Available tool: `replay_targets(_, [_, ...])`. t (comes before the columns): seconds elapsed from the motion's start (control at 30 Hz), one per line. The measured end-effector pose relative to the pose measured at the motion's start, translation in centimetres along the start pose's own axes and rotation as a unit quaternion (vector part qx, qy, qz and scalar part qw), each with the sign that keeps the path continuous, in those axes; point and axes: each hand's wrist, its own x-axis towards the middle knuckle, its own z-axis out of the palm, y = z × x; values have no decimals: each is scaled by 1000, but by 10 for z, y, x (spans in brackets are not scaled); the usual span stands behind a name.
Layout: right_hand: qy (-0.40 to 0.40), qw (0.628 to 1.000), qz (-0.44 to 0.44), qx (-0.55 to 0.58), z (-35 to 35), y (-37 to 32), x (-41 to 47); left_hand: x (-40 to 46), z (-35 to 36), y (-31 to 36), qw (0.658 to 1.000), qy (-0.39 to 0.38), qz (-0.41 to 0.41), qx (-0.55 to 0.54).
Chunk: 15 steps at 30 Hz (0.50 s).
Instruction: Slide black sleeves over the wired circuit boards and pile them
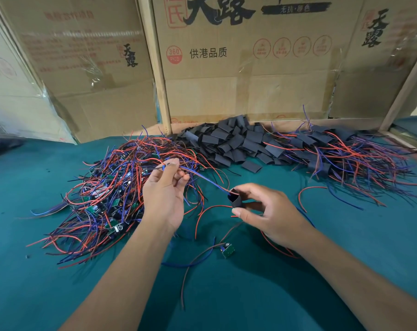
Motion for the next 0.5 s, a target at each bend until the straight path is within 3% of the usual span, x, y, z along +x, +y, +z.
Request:
replay_targets(0.23, [5,1000,-2,1,0,1,0,1,-3,-1,1000,11,18,22])
replay_targets(0.5, [29,993,-13,-111,-2,3,0,-2,-2,-9,972,-35,141,184])
